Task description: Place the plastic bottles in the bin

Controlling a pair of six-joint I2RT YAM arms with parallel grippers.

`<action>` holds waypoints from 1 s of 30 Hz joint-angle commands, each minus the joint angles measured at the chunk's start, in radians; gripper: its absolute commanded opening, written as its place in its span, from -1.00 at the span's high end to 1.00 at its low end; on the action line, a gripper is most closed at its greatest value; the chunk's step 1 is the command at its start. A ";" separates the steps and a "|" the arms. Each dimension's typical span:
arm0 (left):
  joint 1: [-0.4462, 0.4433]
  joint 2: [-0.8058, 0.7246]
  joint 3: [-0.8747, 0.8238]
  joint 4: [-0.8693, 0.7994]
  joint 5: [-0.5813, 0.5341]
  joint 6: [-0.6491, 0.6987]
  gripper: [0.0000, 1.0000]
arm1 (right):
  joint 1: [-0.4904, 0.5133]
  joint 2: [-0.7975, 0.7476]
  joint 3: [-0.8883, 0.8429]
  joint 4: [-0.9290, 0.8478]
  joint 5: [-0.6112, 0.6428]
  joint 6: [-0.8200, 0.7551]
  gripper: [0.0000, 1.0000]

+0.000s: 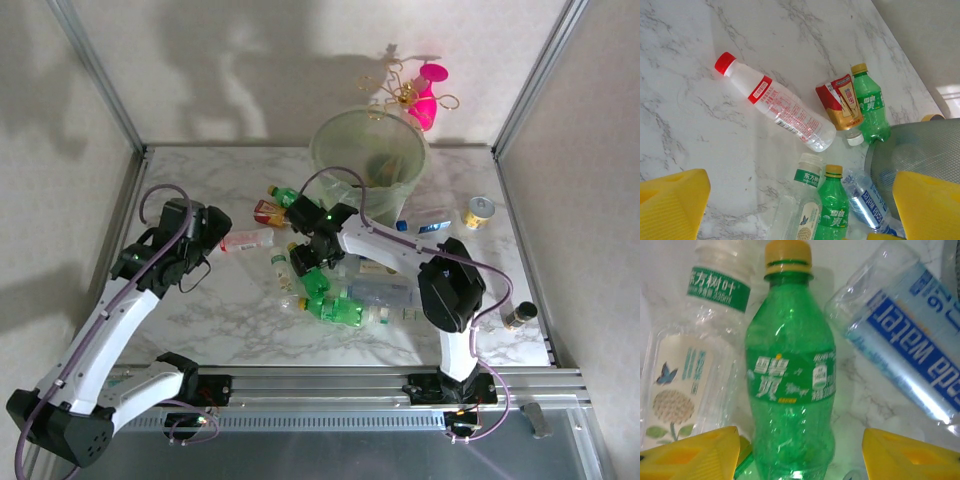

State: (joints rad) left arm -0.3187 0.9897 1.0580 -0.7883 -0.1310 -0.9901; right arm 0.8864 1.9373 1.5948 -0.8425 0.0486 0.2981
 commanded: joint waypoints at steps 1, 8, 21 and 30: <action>0.012 -0.015 0.039 -0.049 -0.029 0.042 -0.87 | -0.003 0.052 0.065 -0.041 -0.026 -0.033 -0.32; 0.017 -0.045 0.076 -0.064 -0.041 0.093 -0.83 | -0.007 0.106 0.075 -0.027 -0.068 -0.053 -0.28; 0.018 -0.042 0.115 -0.052 0.011 0.162 -0.80 | -0.007 0.149 -0.016 0.044 -0.115 -0.044 -0.22; 0.018 -0.044 0.108 -0.018 0.013 0.167 -0.78 | -0.008 0.193 -0.019 0.058 -0.138 -0.051 -0.36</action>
State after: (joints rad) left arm -0.3103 0.9562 1.1393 -0.8200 -0.1261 -0.8448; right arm 0.8799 2.0724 1.6032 -0.7765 -0.0834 0.2527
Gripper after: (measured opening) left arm 0.890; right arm 0.675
